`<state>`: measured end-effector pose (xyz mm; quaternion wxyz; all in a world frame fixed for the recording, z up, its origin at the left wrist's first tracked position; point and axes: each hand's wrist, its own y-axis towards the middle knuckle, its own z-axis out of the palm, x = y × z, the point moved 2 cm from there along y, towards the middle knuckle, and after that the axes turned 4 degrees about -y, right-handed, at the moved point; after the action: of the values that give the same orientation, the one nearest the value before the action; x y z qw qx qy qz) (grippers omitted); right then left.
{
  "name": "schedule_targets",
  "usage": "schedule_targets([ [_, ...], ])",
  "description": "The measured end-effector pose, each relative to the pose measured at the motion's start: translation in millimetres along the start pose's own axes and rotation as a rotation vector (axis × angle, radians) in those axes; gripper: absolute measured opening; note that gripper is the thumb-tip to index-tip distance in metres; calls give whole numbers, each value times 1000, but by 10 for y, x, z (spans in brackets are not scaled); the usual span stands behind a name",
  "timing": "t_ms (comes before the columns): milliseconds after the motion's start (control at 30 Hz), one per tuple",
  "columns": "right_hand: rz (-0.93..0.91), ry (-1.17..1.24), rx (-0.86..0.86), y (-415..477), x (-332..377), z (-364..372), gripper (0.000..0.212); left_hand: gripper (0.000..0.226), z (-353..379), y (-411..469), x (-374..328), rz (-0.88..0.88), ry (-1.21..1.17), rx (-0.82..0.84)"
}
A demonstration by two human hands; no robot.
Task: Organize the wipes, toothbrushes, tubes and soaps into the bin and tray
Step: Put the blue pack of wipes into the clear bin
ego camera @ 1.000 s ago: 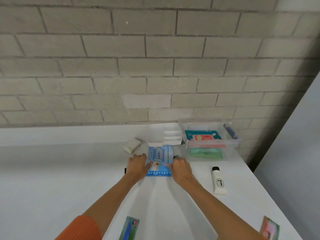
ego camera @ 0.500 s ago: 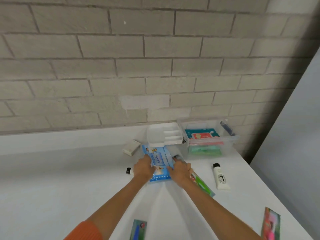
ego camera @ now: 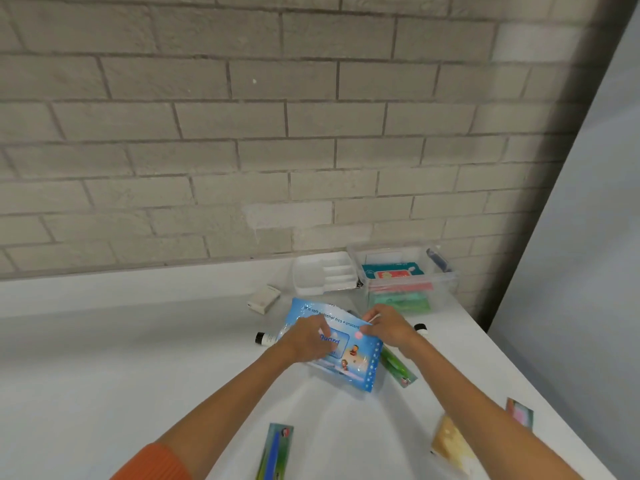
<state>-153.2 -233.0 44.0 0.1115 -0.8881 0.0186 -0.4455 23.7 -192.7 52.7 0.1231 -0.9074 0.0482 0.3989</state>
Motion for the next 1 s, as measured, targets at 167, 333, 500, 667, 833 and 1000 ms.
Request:
schedule_targets([
  [167,-99,-92,133,-167,127,-489,22,20,-62,10,-398,225,182,-196],
  [333,-182,-89,172,-266,154,-869,24,36,-70,88,-592,299,371,-348],
  [500,-224,-98,154,-243,109,-1187,22,37,-57,185,-702,200,364,-349],
  [667,-256,-107,109,-178,96,-1453,16,31,-57,317,-921,203,312,-346],
  [833,-369,-212,-27,17,186,-1742,17,27,-145,540,-1216,195,267,-394],
  [1000,-360,-287,-249,358,287,-2039,24,21,-271,928,-1452,214,200,-426],
])
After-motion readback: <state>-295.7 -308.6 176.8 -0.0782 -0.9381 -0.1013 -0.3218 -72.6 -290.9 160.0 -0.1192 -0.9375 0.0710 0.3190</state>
